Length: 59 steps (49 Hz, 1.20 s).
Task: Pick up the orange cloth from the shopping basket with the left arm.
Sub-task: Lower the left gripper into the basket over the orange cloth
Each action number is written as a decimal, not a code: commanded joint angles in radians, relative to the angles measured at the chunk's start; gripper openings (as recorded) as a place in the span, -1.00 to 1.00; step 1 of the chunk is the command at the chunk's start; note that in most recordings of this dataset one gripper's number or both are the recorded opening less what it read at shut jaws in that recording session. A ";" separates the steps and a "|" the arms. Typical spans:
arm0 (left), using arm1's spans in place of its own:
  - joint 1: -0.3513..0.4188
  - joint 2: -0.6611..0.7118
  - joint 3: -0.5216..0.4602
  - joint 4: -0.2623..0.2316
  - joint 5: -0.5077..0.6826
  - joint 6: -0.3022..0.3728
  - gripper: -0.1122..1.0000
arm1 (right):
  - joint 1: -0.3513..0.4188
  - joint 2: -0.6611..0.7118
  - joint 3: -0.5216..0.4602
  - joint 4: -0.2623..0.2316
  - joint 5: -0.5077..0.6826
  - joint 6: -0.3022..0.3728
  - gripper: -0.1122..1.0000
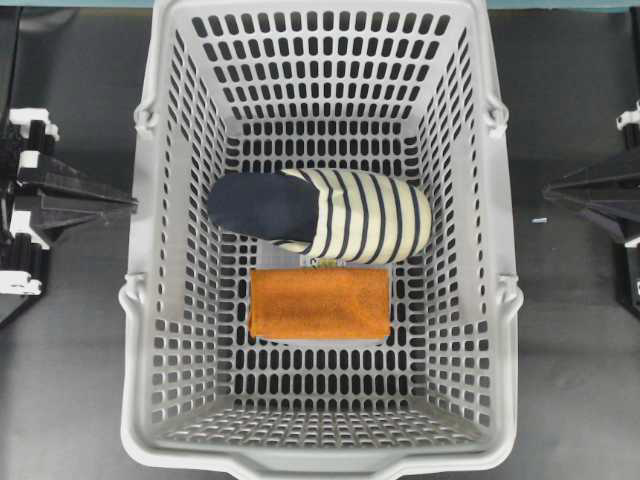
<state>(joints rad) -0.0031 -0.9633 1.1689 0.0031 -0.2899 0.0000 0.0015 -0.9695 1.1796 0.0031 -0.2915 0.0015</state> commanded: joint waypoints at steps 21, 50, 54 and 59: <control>-0.028 0.210 -0.508 0.040 0.673 -0.061 -0.80 | 0.005 0.017 -0.008 0.018 -0.008 0.054 -0.80; -0.107 0.933 -1.161 0.041 1.213 -0.061 -0.80 | 0.005 0.008 -0.008 0.020 -0.008 0.054 -0.80; -0.107 0.989 -1.207 0.041 1.246 -0.063 -0.79 | 0.005 0.005 -0.008 0.020 -0.006 0.054 -0.80; -0.109 1.042 -1.233 0.041 1.273 -0.066 -0.69 | 0.003 0.003 -0.006 0.020 -0.008 0.054 -0.80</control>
<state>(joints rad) -0.1074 0.0568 -0.0230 0.0414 0.9679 -0.0629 0.0046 -0.9695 1.1812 0.0184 -0.2915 0.0537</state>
